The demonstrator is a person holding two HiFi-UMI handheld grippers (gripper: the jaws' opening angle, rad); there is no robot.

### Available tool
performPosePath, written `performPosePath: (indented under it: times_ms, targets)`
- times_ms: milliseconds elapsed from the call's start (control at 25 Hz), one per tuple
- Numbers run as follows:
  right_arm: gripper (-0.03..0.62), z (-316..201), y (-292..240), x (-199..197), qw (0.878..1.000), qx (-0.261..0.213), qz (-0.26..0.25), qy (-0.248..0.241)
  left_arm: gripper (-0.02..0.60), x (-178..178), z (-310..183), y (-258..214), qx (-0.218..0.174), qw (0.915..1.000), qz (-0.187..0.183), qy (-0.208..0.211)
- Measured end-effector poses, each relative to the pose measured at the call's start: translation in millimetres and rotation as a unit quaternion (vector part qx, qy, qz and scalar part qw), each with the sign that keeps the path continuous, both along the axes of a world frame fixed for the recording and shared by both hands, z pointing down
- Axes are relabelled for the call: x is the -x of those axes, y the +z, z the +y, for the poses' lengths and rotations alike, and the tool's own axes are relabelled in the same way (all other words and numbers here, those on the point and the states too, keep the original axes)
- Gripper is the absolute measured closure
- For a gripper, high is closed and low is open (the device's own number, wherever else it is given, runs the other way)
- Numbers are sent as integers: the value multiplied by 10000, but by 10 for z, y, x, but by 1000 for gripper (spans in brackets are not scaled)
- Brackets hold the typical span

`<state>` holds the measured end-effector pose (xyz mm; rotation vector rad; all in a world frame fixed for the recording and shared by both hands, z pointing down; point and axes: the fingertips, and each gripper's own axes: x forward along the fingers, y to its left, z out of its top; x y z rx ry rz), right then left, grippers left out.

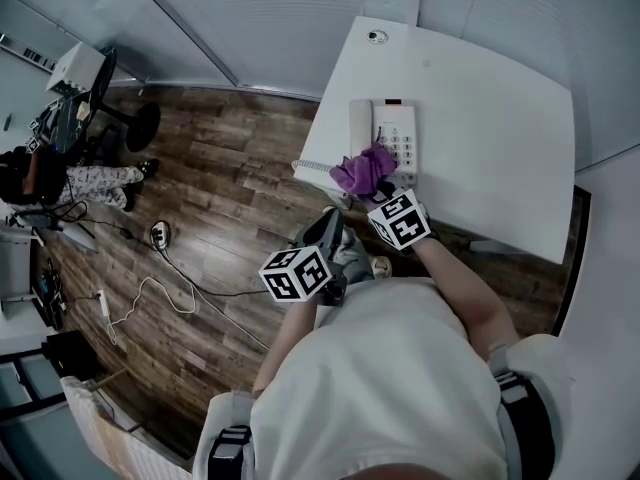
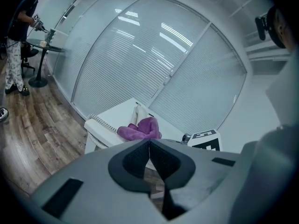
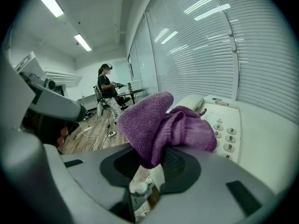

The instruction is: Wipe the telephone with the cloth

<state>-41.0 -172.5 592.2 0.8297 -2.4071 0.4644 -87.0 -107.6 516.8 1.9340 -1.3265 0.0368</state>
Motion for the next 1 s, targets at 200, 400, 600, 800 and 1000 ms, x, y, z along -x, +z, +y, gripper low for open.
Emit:
performPosePath:
  times_ms: [200,400,600,800,1000]
  targets:
    - [477,79,45,15,9999,132,9,-47,558,-19,24,14,25,10000,-33,36]
    - [477,172,126,27,9994,254,91,-197,558,-5,-19,-5,8,10000,-40,13]
    - [477,177,125,23,9992,305,68,-230,558,14,-83,-26,-14,10000,-52,-14]
    - [477,251,56,-29,9986,440,-85,-283,558,48,-123,-3,27,10000,-76,-47]
    - [477,247,-138,-196,9993,235,-289,-96,558,35,-255,-3,-3,9999,-139,27]
